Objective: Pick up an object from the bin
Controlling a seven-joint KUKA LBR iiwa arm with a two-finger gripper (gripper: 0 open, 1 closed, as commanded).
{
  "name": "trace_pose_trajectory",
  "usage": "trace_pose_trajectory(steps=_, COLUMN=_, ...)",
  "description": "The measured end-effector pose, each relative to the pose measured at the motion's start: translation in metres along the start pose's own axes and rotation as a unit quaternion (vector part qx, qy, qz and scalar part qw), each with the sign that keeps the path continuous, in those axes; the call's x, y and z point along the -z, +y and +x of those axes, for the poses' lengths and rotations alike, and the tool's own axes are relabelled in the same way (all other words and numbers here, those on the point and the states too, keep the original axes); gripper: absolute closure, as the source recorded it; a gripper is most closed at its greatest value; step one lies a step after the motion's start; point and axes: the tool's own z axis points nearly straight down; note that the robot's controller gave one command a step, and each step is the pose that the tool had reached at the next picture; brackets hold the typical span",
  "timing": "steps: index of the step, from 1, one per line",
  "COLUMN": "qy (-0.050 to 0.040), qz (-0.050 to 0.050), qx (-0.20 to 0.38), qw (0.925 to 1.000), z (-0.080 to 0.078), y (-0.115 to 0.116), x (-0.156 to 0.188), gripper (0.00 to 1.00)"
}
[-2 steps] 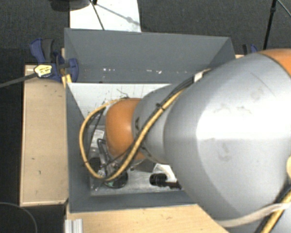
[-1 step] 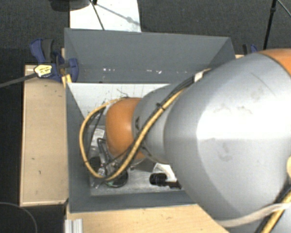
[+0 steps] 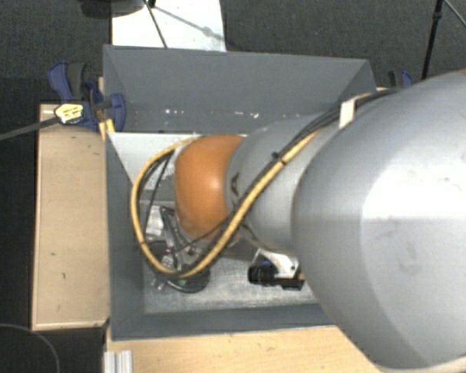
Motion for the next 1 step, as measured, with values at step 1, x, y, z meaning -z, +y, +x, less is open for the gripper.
trace_pose_trajectory(steps=1, qy=0.0000, qz=0.000, qx=0.003, qw=1.0000, z=-0.0010, y=0.0013, x=0.0489, gripper=1.00)
